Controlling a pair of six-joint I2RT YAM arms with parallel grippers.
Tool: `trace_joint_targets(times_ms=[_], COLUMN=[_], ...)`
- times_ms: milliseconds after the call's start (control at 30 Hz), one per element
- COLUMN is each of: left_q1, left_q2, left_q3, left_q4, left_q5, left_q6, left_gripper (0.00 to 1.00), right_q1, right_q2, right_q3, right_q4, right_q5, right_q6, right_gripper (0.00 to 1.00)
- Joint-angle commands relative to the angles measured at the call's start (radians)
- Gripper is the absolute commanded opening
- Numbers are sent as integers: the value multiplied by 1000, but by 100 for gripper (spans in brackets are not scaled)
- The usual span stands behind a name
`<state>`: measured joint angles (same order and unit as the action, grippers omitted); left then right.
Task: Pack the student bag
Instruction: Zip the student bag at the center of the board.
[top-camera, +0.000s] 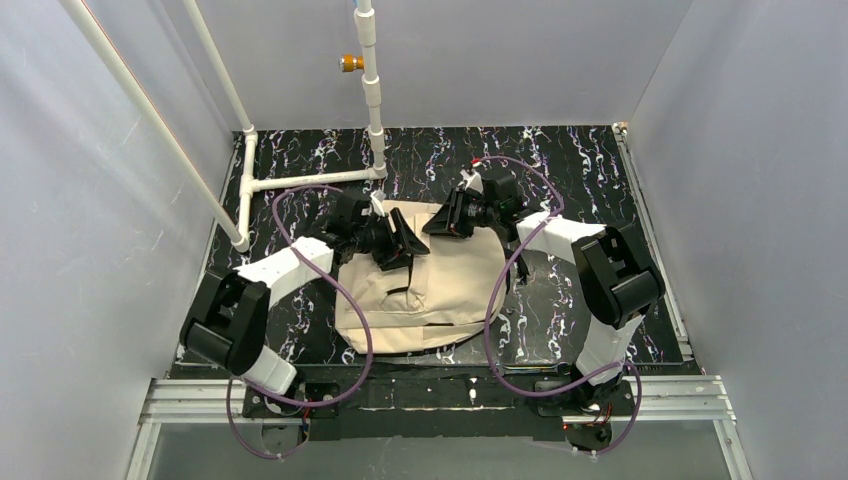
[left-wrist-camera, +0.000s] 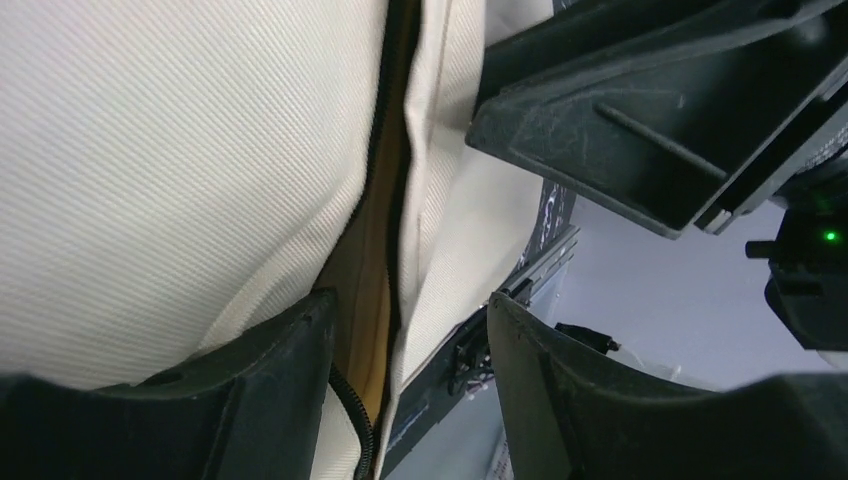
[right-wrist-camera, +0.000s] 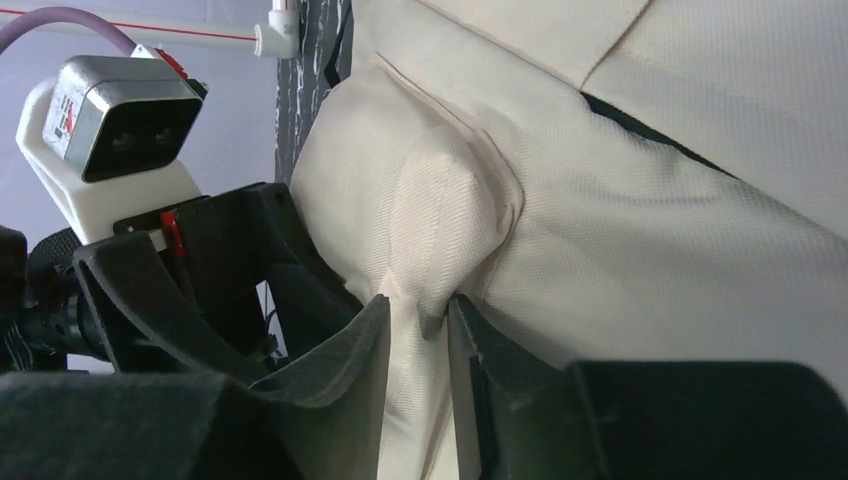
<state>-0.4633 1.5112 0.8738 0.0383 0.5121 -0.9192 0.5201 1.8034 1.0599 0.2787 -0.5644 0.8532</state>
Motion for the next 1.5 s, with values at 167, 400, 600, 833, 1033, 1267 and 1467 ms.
trace_joint_targets(times_ms=[167,400,600,833,1033,1267,1467], left_q1=[23,45,52,53,53,53,53], left_q2=[-279,-588,-773,-856,-819,-774,-744], left_q3=[7,-11,-133,-238,-268,-279,-300], left_q4=[-159,-623,-729,-632,-565,-520,-494], left_q5=[-4,-409,-476,-366,-317,-293,-278], left_q6=[58,188,19,-33,-29,-33,-54], left_gripper=[62,72,76,83,85,85,76], right_q1=[21,250,524,565,587,639,645], right_q2=[-142,-322,-471,-365,-347,-283,-249], right_q3=[138,106,-172,-150,-185,-190,-197], right_q4=[-412,-515,-65,-118,-61,-9,41], right_q5=[80,352,382,430,499,553,631], right_q6=[-386,-775,-1176,-1432,-1517,-1546,-1514], right_gripper=[52,76,80,65,57,50,32])
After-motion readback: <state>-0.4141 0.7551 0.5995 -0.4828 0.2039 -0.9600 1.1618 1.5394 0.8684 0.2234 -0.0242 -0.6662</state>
